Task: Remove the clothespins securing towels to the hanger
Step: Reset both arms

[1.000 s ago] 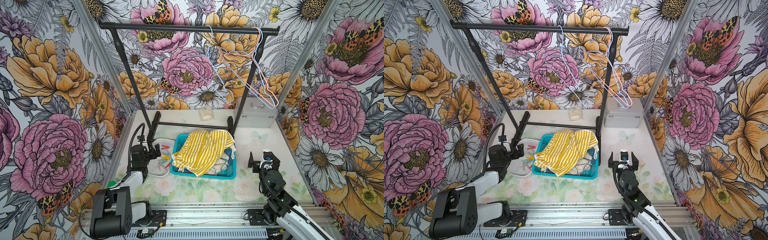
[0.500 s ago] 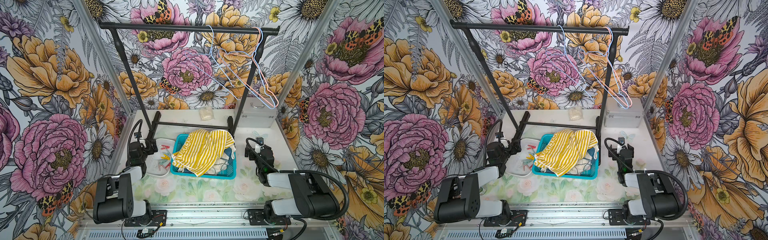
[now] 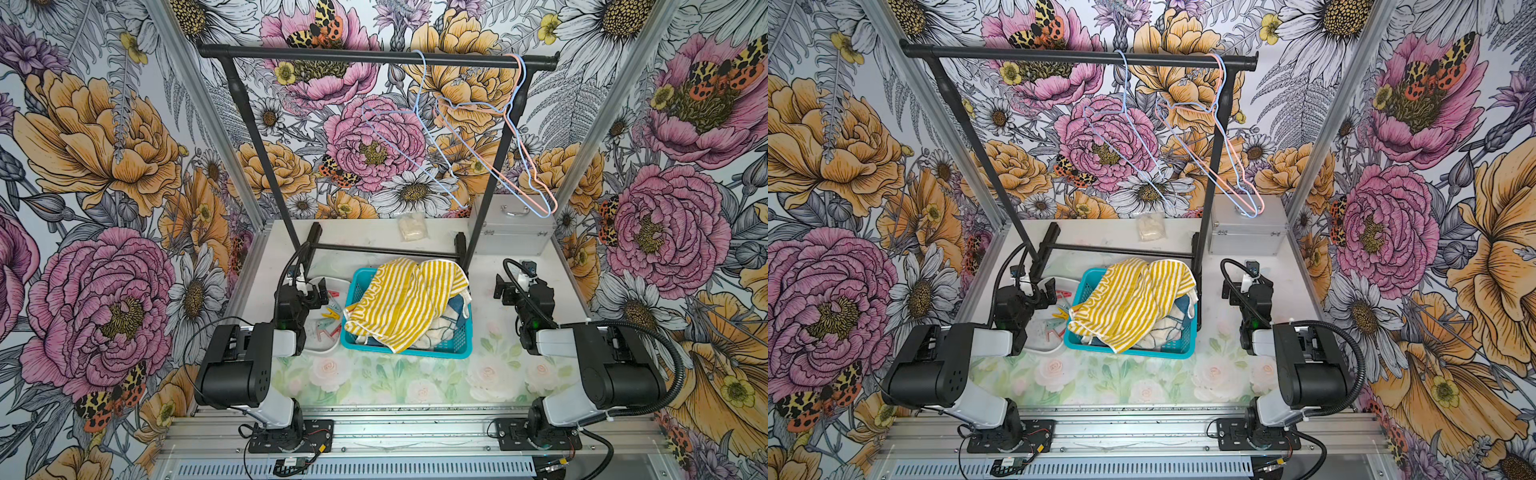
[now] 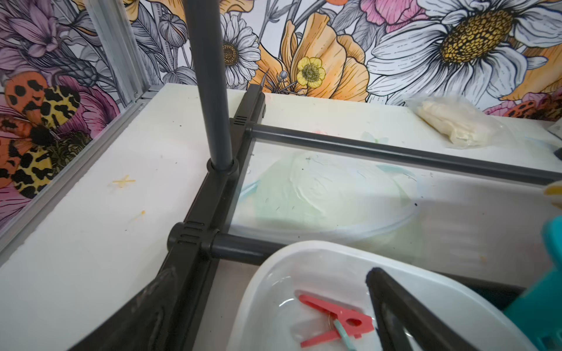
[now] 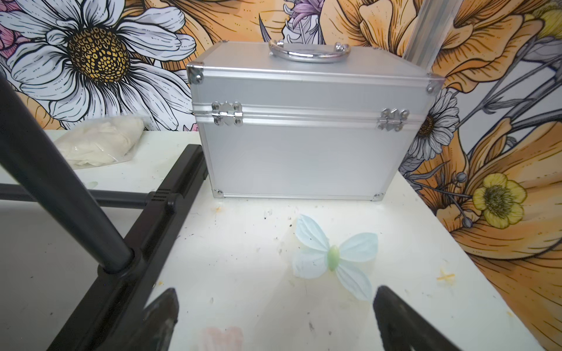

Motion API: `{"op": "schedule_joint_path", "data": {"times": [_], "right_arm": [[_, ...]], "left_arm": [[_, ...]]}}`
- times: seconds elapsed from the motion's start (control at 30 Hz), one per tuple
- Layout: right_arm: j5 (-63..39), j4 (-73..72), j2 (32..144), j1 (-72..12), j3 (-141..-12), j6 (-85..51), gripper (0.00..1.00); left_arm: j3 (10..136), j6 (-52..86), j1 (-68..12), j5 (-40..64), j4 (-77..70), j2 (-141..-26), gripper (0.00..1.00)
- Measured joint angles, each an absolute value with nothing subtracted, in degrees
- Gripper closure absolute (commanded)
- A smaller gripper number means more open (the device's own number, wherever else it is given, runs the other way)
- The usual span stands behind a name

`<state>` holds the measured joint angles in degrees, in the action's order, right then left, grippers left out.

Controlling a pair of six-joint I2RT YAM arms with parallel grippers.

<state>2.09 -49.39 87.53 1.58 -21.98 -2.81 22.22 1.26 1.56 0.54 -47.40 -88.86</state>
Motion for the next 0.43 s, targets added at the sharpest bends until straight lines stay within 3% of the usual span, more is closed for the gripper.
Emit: {"op": "schedule_joint_path", "data": {"times": [0.43], "right_arm": [[2.07,-47.18,87.55,1.61,-22.02,-3.6,0.0]], "left_arm": [[22.22,1.04,1.56,-1.83,-50.02,-88.86,0.01]]}}
